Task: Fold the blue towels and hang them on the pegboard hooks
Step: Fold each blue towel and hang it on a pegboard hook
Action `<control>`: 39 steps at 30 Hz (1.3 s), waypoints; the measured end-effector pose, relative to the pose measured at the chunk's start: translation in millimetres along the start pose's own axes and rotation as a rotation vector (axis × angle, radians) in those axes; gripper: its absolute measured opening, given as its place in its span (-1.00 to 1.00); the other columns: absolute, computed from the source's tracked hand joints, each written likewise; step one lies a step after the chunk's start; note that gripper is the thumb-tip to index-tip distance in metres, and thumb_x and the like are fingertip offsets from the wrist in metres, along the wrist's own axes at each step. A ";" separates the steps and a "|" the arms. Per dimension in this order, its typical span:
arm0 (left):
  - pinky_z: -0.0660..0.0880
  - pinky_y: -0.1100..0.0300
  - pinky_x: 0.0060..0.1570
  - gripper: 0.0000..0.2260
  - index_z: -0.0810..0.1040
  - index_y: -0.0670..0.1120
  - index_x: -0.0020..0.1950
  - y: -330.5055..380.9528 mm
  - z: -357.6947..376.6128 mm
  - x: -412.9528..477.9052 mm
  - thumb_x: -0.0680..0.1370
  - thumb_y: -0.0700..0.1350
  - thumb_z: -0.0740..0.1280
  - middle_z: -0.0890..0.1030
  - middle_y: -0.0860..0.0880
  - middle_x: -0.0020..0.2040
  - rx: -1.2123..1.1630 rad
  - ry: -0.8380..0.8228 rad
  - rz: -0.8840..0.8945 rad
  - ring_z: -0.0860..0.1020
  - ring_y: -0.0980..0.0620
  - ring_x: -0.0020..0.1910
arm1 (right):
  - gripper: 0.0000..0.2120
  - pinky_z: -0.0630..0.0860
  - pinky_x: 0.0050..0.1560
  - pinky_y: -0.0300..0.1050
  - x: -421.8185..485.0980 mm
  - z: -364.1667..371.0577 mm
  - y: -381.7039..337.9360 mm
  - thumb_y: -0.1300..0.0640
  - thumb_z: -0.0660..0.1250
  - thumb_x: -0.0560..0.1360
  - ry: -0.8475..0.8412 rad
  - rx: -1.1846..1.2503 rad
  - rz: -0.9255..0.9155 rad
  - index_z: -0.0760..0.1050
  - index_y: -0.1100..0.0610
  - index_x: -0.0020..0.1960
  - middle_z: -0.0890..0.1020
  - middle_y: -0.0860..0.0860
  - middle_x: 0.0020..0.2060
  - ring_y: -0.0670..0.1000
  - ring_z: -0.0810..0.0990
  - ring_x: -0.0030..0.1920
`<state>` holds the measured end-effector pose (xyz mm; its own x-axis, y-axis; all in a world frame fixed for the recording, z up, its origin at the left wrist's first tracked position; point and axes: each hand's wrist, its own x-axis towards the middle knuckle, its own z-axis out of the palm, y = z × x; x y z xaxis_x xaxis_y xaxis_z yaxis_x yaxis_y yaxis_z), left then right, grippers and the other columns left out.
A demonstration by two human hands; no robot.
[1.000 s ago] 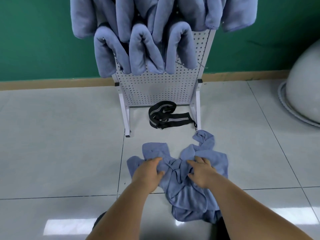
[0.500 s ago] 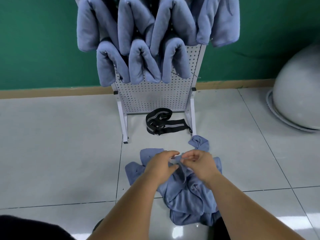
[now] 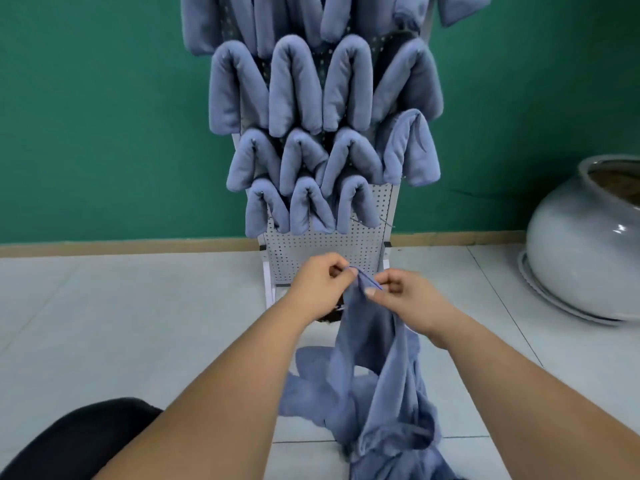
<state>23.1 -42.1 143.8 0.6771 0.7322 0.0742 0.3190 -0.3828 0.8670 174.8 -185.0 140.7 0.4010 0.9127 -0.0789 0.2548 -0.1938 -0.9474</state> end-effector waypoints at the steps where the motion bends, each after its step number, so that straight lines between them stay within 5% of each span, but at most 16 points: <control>1: 0.55 0.10 -0.11 -0.91 0.64 -0.03 -0.08 11.7 -12.6 2.1 0.62 -0.06 0.45 0.70 -0.12 -0.15 -0.029 0.011 0.017 0.60 0.00 -0.22 | -0.90 0.53 -0.01 -0.10 0.7 -4.8 -12.8 0.08 0.49 0.60 0.011 -0.046 -0.036 0.68 0.11 0.04 0.73 0.21 -0.06 -0.01 0.64 -0.13; 6: 0.45 0.24 -0.22 -0.94 0.68 -0.01 0.09 65.8 -63.9 0.2 0.63 -0.08 0.46 0.65 -0.22 -0.23 -0.027 -0.046 0.168 0.48 0.07 -0.30 | -0.74 0.30 -0.22 -0.08 -1.2 -25.0 -75.8 -0.08 0.44 0.62 0.067 -0.198 -0.202 0.63 0.09 -0.11 0.51 0.02 -0.32 -0.04 0.38 -0.27; 11: 0.47 0.08 -0.08 -0.94 0.71 0.07 0.01 96.7 -75.8 0.6 0.62 0.01 0.45 0.65 -0.30 -0.10 -0.045 -0.116 0.298 0.51 0.03 -0.20 | -0.66 0.18 -0.40 -0.27 -11.0 -38.8 -124.3 -0.06 0.38 0.66 0.040 -0.303 -0.295 0.55 0.04 -0.25 0.33 -0.12 -0.42 -0.09 0.25 -0.37; 17: 0.39 0.19 -0.22 -0.88 0.68 -0.03 -0.05 89.0 -54.8 -9.1 0.66 -0.06 0.41 0.60 -0.22 -0.24 -0.045 -0.035 0.283 0.42 0.07 -0.29 | -0.76 0.39 -0.26 -0.13 -6.8 -48.3 -101.3 -0.03 0.35 0.65 0.078 -0.649 -0.242 0.58 -0.01 -0.17 0.59 -0.05 -0.37 -0.04 0.44 -0.33; 22: 0.55 0.08 -0.05 -0.89 0.71 0.03 -0.04 82.8 -60.0 3.1 0.65 -0.04 0.41 0.69 -0.09 -0.15 -0.075 0.104 0.278 0.60 -0.11 -0.15 | -0.89 0.62 -0.21 -0.03 6.6 -54.9 -90.6 0.02 0.35 0.53 0.241 -0.778 -0.127 0.63 -0.07 -0.14 0.69 -0.10 -0.30 0.01 0.63 -0.21; 26: 0.51 0.29 -0.11 -0.90 0.72 0.04 -0.03 69.5 -79.2 15.2 0.65 -0.05 0.42 0.67 0.15 -0.23 -0.097 0.245 0.243 0.58 0.13 -0.23 | -0.86 0.66 -0.21 0.04 16.8 -72.0 -79.5 0.02 0.34 0.45 0.312 -0.842 -0.023 0.67 0.02 -0.16 0.67 0.00 -0.33 0.13 0.64 -0.19; 33: 0.67 -0.12 -0.08 -0.89 0.72 0.12 -0.11 21.4 -109.4 39.8 0.60 0.02 0.44 0.68 0.12 -0.24 -0.122 0.475 0.035 0.56 0.06 -0.27 | -0.80 0.65 -0.08 0.06 32.5 -97.0 -63.9 0.08 0.31 0.56 0.292 -0.811 0.018 0.70 -0.11 -0.02 0.68 -0.10 -0.24 0.07 0.63 -0.13; 39: 0.53 0.11 -0.14 -0.90 0.71 0.09 -0.06 15.4 -91.7 49.0 0.59 -0.10 0.45 0.63 0.14 -0.33 -0.068 0.408 0.004 0.53 0.10 -0.33 | -0.82 0.63 -0.03 0.04 48.9 -76.7 -66.5 0.13 0.31 0.64 0.235 -0.582 -0.076 0.63 -0.11 -0.02 0.70 -0.08 -0.24 0.06 0.64 -0.15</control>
<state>0.4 39.5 205.9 0.3551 0.8994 0.2549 0.2632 -0.3578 0.8959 244.9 -155.1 223.6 0.5283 0.8412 0.1149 0.7005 -0.3554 -0.6188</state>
